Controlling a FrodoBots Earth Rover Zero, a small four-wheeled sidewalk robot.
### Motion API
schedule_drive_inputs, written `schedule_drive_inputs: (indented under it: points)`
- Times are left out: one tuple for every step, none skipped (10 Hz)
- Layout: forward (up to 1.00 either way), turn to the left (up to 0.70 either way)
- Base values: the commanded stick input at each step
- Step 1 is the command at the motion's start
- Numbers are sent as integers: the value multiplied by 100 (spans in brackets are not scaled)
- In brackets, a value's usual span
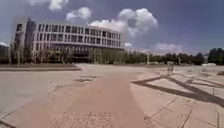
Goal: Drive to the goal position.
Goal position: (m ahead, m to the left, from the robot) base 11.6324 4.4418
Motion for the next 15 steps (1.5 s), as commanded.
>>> schedule_drive_inputs:
  points:
    - [85,0]
    - [85,-3]
    - [85,-7]
    - [85,-20]
    - [85,-29]
    - [85,-30]
    - [85,-28]
    - [85,-17]
    - [85,-3]
    - [85,0]
    - [85,0]
    - [85,0]
    - [85,0]
    - [85,0]
    - [85,0]
